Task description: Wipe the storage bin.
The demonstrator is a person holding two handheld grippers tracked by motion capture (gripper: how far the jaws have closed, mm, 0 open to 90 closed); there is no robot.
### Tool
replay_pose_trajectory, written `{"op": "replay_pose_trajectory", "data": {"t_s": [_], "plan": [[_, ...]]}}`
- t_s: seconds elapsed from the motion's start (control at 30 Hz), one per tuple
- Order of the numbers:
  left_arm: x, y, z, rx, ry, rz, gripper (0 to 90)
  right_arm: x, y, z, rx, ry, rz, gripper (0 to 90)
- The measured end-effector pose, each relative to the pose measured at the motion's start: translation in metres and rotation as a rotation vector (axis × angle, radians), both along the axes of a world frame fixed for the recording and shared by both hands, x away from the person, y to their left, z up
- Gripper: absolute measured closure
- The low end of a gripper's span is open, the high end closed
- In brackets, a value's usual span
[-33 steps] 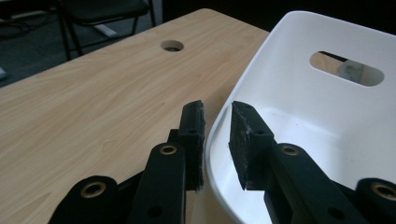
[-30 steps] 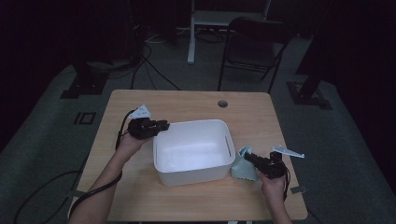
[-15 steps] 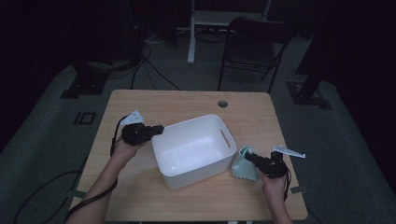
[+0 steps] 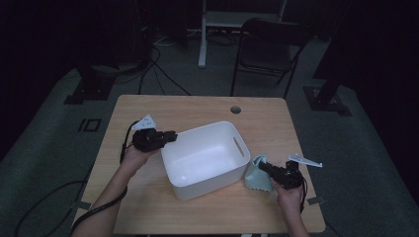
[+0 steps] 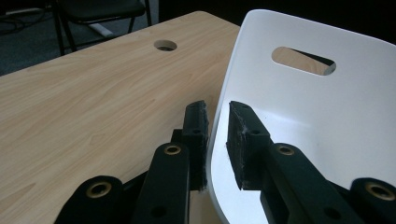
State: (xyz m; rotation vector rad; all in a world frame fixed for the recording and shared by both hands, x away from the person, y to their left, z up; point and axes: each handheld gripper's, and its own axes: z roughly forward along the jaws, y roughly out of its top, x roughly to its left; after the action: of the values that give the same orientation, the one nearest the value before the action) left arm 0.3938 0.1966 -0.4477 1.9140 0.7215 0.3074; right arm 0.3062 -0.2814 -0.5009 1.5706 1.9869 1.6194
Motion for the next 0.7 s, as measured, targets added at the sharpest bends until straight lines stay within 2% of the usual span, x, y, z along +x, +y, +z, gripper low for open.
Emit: {"op": "replay_pose_trajectory", "data": {"t_s": [0.27, 0.33, 0.37, 0.43, 0.5, 0.6, 0.7], "plan": [[-0.01, 0.003, -0.001, -0.018, 0.013, 0.014, 87.3, 0.0, 0.0, 0.0, 0.002, -0.002, -0.001, 82.3], [-0.015, 0.003, -0.001, -0.009, 0.004, 0.044, 87.6, 0.0, 0.001, 0.0, -0.001, -0.002, 0.001, 82.3], [-0.015, 0.003, -0.001, -0.009, 0.004, 0.044, 87.7, 0.0, 0.001, 0.0, -0.001, -0.002, 0.001, 82.3], [-0.021, 0.002, -0.001, -0.015, 0.012, 0.082, 87.6, 0.0, 0.001, 0.001, 0.005, -0.001, 0.002, 82.3], [-0.023, 0.001, -0.001, -0.022, 0.02, 0.09, 87.3, 0.0, 0.002, 0.001, 0.003, -0.004, 0.008, 82.3], [-0.027, -0.001, -0.002, -0.004, 0.005, 0.103, 86.6, 0.0, 0.004, 0.002, 0.002, -0.006, 0.013, 82.3], [-0.027, -0.002, -0.003, 0.009, 0.018, 0.108, 85.3, -0.001, 0.005, 0.002, 0.0, -0.007, 0.015, 82.3]]}}
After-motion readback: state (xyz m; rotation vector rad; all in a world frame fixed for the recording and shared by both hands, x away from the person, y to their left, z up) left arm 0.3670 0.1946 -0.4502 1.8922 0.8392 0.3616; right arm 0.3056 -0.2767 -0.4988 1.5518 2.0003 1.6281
